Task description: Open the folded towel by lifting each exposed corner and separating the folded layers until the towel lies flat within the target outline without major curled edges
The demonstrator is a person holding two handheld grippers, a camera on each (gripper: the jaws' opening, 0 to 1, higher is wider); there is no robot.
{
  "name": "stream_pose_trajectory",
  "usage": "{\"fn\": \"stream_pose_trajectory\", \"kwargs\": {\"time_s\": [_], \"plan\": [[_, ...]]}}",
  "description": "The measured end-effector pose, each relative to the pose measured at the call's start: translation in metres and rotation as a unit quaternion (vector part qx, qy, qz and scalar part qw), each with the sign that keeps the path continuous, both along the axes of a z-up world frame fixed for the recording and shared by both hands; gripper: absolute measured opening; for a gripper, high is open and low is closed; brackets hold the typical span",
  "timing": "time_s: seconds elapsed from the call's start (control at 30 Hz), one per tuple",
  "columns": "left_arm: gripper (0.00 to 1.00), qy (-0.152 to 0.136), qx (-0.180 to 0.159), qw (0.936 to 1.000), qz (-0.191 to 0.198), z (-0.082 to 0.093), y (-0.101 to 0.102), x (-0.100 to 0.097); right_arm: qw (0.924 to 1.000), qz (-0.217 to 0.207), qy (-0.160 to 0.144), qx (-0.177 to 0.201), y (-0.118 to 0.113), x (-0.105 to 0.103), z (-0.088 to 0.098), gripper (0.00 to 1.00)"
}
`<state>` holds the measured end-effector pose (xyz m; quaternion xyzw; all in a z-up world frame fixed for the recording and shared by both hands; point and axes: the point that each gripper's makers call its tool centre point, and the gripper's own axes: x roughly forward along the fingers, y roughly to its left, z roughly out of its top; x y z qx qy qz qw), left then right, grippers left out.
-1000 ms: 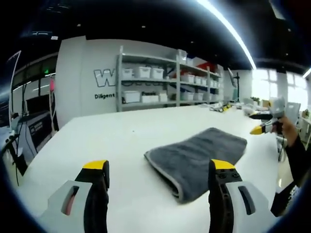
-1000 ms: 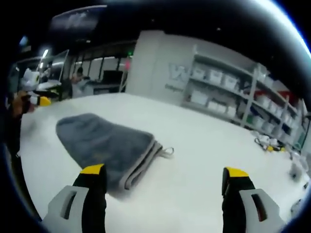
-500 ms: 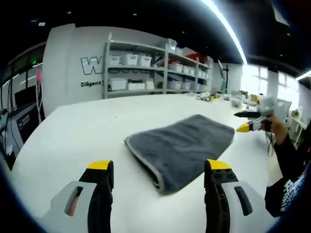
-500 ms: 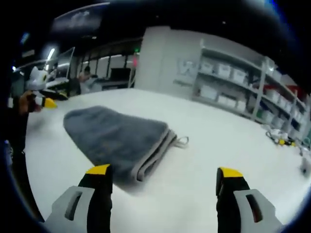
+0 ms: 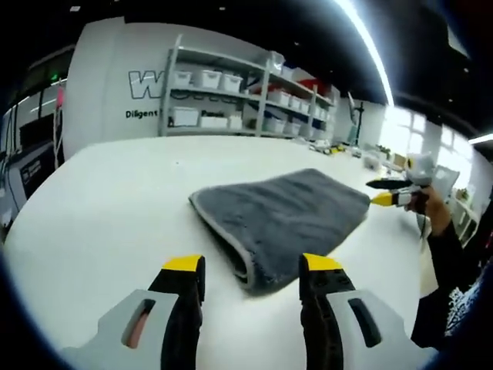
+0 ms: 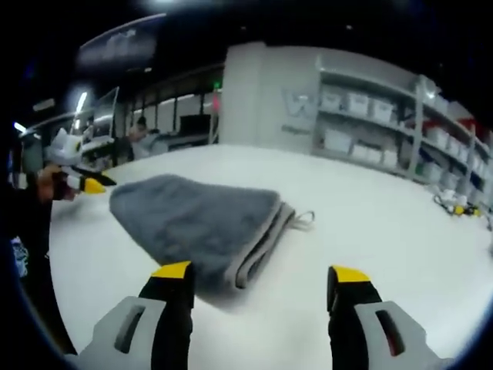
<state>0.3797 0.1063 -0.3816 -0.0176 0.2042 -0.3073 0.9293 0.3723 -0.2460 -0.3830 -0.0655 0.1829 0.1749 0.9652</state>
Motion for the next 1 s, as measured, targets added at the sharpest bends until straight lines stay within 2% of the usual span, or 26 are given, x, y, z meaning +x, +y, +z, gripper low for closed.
{"fn": "stream_pose_trajectory", "kwargs": {"time_s": [0.23, 0.3, 0.4, 0.47, 0.53, 0.7, 0.83, 0.93, 1.0], "plan": [[0.51, 0.015, -0.038, 0.9992, -0.003, 0.0, -0.011, -0.003, 0.9998, 0.01, 0.013, 0.006, 0.011, 0.002, -0.011, 0.61], [0.49, 0.018, -0.041, 0.999, -0.004, -0.002, -0.013, -0.003, 0.9997, 0.012, 0.015, 0.013, 0.013, 0.003, -0.013, 0.58], [0.44, 0.021, -0.042, 0.9989, -0.002, -0.004, -0.014, -0.002, 0.9984, 0.01, 0.013, 0.055, 0.018, 0.006, -0.013, 0.54], [0.44, 0.02, -0.064, 0.9977, 0.01, -0.001, -0.015, 0.001, 0.9982, 0.013, 0.016, 0.056, 0.02, 0.006, -0.016, 0.52], [0.42, 0.024, -0.068, 0.9973, 0.011, -0.001, -0.015, 0.002, 0.9983, 0.015, 0.021, 0.053, 0.024, 0.006, -0.021, 0.51], [0.38, 0.026, -0.059, 0.9979, 0.006, -0.005, -0.018, 0.002, 0.9977, 0.02, 0.023, 0.06, 0.028, 0.004, -0.023, 0.47], [0.28, 0.025, -0.054, 0.9982, -0.006, -0.006, -0.022, -0.001, 0.9975, 0.039, 0.02, 0.056, 0.034, 0.002, -0.023, 0.39], [0.27, 0.011, -0.015, 0.9998, 0.003, -0.008, -0.013, 0.007, 0.9975, 0.04, 0.022, 0.055, 0.035, 0.002, -0.024, 0.38], [0.27, 0.012, -0.016, 0.9998, 0.001, -0.008, -0.016, 0.005, 0.9974, 0.04, 0.022, 0.056, 0.035, 0.002, -0.024, 0.38]]}}
